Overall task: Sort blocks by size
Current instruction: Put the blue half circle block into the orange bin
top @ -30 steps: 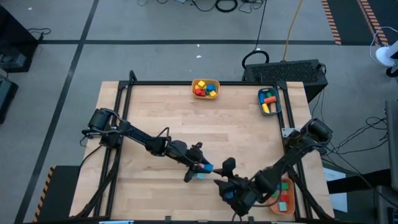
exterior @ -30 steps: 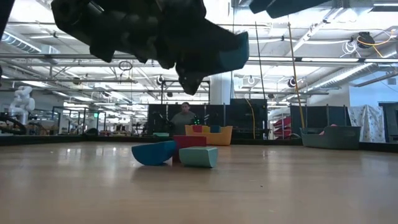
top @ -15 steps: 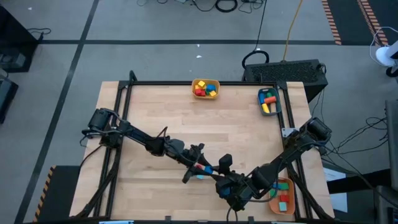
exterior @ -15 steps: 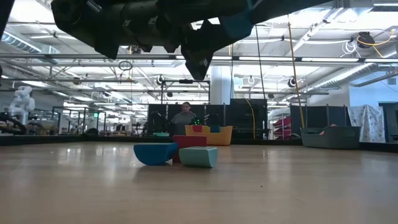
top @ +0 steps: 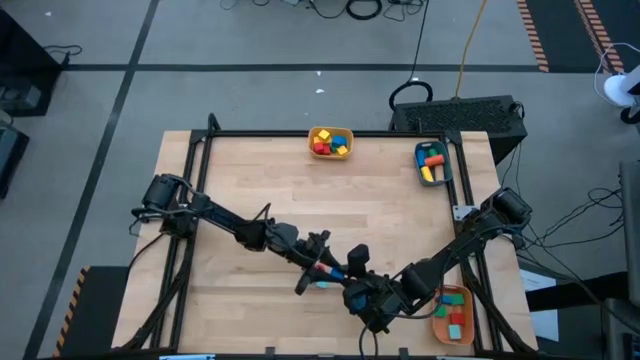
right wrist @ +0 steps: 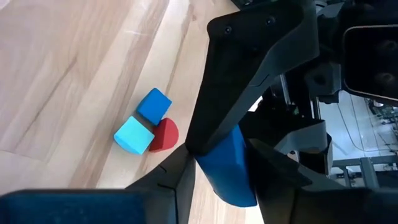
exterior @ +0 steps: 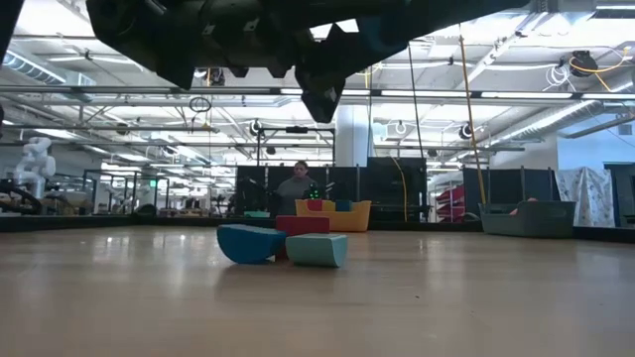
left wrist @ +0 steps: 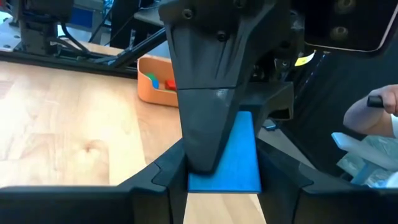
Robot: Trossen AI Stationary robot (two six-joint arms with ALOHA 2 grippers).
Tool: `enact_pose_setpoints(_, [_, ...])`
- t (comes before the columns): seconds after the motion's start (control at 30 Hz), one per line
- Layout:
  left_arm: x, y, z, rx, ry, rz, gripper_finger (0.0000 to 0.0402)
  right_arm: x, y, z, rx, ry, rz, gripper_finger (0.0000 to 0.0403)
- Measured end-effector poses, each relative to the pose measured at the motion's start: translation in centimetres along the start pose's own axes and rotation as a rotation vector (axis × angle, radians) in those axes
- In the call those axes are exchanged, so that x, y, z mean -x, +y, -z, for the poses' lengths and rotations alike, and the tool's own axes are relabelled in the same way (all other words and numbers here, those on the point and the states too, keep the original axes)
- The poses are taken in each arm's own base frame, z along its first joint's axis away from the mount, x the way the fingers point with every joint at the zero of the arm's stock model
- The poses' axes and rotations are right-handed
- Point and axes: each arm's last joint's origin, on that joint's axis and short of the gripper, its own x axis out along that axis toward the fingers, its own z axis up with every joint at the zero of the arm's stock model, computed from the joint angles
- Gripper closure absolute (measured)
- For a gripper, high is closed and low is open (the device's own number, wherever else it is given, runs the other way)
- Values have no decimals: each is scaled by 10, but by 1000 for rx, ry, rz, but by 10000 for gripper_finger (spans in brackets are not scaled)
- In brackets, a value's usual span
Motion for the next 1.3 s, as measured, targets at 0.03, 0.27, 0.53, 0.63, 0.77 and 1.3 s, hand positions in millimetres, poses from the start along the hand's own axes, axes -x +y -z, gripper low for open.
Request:
enact_pose_setpoints(0.03, [0,0,0,3,4,-1,252,0,0,0,2,-1,-2,279])
enact_pose_setpoints(0.27, [0,0,1,27,10,3,251,0,1,0,18,0,-7,315])
enact_pose_setpoints(0.53, [-1,0,1,49,21,-1,251,3,3,0,11,-6,-11,318])
enact_pose_setpoints(0.63, [-1,0,1,52,25,3,246,5,7,0,13,-12,-24,319])
enact_pose_setpoints(0.77, [-1,-1,0,38,19,15,212,7,9,-1,-15,-17,-47,320])
enact_pose_setpoints(1.3, [0,2,2,21,42,1,114,25,26,20,-86,121,-66,320])
